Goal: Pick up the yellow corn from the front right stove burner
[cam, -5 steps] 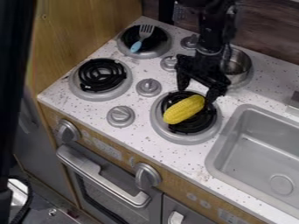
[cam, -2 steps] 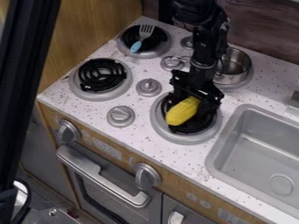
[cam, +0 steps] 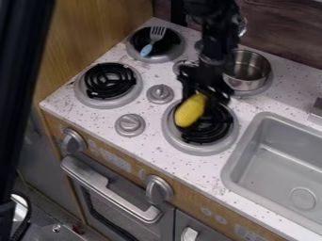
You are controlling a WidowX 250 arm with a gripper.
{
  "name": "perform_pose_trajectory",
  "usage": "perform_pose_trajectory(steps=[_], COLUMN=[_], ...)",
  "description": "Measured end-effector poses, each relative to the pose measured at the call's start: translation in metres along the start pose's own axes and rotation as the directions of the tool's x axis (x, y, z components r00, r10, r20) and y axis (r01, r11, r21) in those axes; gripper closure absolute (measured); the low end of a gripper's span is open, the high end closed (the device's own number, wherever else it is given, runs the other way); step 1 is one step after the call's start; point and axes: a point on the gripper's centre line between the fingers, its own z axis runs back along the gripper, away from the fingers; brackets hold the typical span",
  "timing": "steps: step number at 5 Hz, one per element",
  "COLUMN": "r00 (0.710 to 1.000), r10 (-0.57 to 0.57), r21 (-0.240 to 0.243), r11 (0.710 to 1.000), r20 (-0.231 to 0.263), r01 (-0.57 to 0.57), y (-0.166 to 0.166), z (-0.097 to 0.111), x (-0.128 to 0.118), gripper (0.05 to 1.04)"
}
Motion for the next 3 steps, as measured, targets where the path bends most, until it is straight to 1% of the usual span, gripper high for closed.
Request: perform_pose_trajectory(steps=[1,2,3], r00=[0.995,0.98,0.961], r10=[0.095,0.198,0.276], r21=[0.005,-0.009,-0.004], r11=[0.996,0.98,0.961], r20=[-0.012,-0.008,-0.027], r01=[-0.094,-0.198,-0.276], y=[0.035,0.059,0.087], z=[-0.001,-0.006,-0.015], x=[-0.006,-0.011,-0.02], gripper=[0.457,0.457,0.457])
